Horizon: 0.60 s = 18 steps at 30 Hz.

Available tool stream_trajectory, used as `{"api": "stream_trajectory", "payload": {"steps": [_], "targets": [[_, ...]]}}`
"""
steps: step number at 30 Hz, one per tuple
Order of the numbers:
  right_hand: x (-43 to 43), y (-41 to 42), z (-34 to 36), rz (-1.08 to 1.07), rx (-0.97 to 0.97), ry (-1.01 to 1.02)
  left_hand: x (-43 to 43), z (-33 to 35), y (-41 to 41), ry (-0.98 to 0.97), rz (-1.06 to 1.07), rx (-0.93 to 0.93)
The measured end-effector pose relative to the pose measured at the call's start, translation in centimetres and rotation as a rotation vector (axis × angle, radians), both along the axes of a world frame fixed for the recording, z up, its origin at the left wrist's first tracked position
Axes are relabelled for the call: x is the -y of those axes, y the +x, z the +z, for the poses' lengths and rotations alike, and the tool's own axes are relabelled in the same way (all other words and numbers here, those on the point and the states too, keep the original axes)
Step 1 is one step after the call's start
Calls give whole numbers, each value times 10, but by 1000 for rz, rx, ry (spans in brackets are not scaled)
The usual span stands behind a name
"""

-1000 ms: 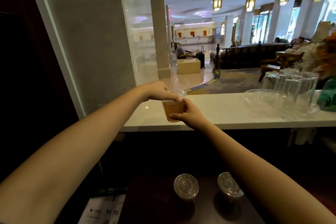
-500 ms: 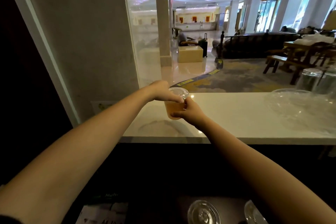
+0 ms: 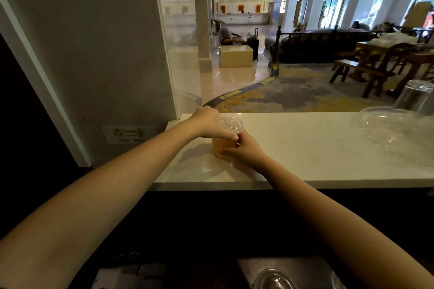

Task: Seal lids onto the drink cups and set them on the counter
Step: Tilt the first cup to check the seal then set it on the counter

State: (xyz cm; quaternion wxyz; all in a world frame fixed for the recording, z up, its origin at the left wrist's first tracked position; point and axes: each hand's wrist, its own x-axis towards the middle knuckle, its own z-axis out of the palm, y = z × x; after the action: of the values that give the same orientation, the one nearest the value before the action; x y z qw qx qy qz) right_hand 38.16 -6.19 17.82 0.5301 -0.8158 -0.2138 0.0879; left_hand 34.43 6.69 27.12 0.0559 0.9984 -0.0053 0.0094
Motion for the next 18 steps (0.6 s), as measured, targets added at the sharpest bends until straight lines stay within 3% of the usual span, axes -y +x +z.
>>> {"api": "stream_trajectory", "payload": {"steps": [8, 18], "targets": [[11, -13, 10, -15, -21, -98, 4, -6, -9, -1, -1, 16], [62, -43, 39, 1, 42, -409, 19, -2, -51, -88, 31, 98]]}}
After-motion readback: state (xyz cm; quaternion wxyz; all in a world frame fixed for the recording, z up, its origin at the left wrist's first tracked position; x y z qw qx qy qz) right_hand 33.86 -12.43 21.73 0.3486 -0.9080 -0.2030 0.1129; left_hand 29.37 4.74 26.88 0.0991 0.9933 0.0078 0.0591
